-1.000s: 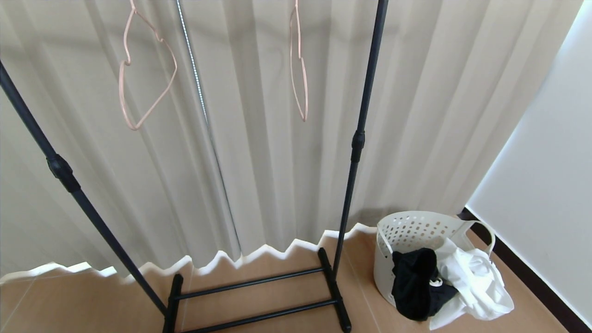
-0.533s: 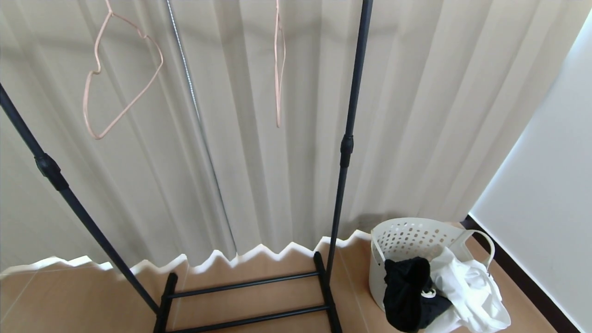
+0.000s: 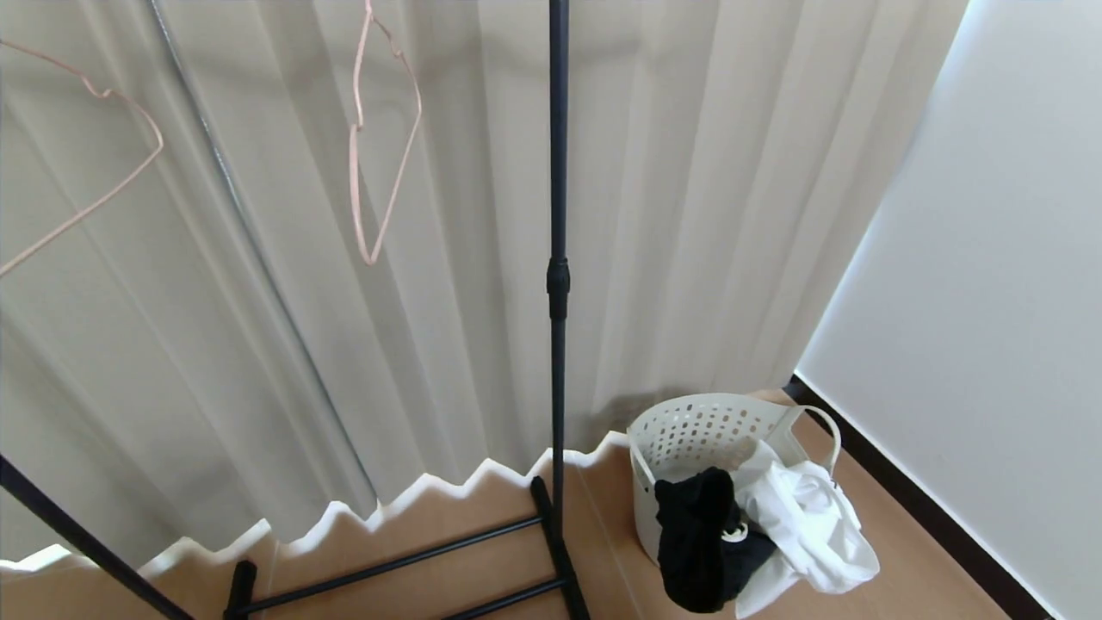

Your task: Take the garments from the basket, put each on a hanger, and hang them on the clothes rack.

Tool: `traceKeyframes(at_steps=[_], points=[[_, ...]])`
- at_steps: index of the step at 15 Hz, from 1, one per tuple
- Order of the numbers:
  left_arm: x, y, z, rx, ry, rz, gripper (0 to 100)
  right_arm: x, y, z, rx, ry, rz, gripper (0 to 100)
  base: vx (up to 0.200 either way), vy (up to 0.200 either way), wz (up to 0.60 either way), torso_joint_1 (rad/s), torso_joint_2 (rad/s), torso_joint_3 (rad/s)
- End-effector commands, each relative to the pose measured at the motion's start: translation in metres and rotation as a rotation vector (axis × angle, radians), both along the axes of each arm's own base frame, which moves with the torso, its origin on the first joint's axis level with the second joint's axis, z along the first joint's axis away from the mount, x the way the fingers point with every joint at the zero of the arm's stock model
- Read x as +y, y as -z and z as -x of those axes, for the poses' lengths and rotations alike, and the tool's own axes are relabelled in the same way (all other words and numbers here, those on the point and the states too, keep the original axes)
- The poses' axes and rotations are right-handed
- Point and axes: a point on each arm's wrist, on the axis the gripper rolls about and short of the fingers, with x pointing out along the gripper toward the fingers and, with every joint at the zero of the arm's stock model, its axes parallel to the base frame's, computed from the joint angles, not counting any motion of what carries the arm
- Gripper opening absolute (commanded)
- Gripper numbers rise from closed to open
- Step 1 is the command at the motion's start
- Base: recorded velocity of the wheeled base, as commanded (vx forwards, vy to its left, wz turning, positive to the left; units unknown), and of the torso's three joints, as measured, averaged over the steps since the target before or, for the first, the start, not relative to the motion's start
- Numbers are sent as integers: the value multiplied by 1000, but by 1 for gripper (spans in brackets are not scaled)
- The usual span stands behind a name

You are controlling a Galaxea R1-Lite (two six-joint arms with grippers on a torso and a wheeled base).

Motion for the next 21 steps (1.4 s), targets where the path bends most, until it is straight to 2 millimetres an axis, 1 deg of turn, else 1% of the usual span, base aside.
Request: traceKeyframes(at_steps=[1,2,8,11,15,21], points=[[0,0,0,0,-1,1,100,0,0,0,0,-2,0,100,0,0,-600,7,-2,2],[0,0,0,0,-1,1,100,0,0,0,0,-2,0,100,0,0,-600,-2,2,7],[0,0,0,0,2,-1,100,0,0,0,0,-2,1,100,0,0,0,0,0,0],[0,0,0,0,2,0,100,0,0,0,0,0,-3,100,0,0,0,-1,2,-124],[0,0,0,0,2,0,100,0,0,0,0,0,-2,100,0,0,0,-23,253,37],[0,0,0,0,2,0,100,0,0,0,0,0,-2,100,0,0,0,-2,42,-166]])
